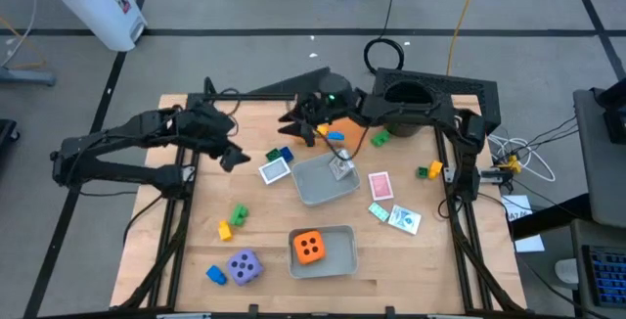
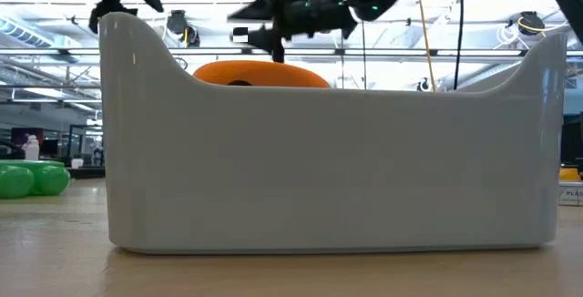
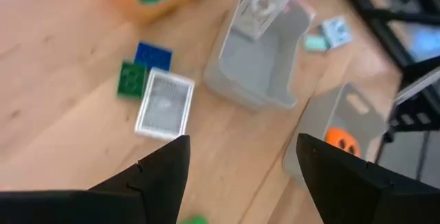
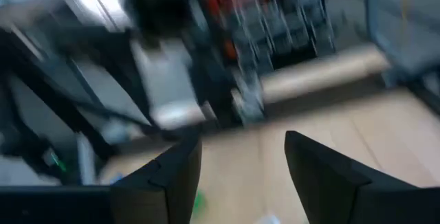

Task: Pick & Place Toys
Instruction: Put the green game piece into the orange bin

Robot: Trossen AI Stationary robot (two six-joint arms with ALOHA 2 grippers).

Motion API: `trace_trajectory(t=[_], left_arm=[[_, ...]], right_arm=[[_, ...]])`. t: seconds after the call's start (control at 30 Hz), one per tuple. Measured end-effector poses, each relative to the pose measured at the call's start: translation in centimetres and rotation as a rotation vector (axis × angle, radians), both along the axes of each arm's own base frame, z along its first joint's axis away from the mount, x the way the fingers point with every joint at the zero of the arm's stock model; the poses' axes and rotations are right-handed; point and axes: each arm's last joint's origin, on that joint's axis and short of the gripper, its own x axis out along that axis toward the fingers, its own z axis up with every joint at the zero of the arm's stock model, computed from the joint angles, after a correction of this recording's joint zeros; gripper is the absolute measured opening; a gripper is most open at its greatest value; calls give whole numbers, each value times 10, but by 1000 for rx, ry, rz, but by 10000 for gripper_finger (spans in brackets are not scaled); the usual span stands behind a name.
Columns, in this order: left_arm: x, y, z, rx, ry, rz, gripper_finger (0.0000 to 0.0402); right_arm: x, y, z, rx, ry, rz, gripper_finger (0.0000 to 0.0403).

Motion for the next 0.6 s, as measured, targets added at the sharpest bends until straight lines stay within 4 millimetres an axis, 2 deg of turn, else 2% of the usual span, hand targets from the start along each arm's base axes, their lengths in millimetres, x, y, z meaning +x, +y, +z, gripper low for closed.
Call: trace_trajectory(t=[0.13, 0.2, 0.3, 0.43, 0.6], left_arm=[[1, -12, -7, -8, 48, -7, 273], [2, -16, -18, -32, 85, -17, 273], [3, -22, -40, -79, 144, -18, 273], [7, -29, -68, -172, 150, -52, 273], [9, -34, -86, -227, 155, -57, 273]], right_arm=[[-20, 16, -13, 45, -92, 9, 196], [-32, 22, -19, 49, -100, -21, 193], [-55, 30, -18, 38, -117, -83, 190], [-84, 37, -24, 33, -116, -145, 187], [-118, 46, -32, 36, -108, -224, 187]])
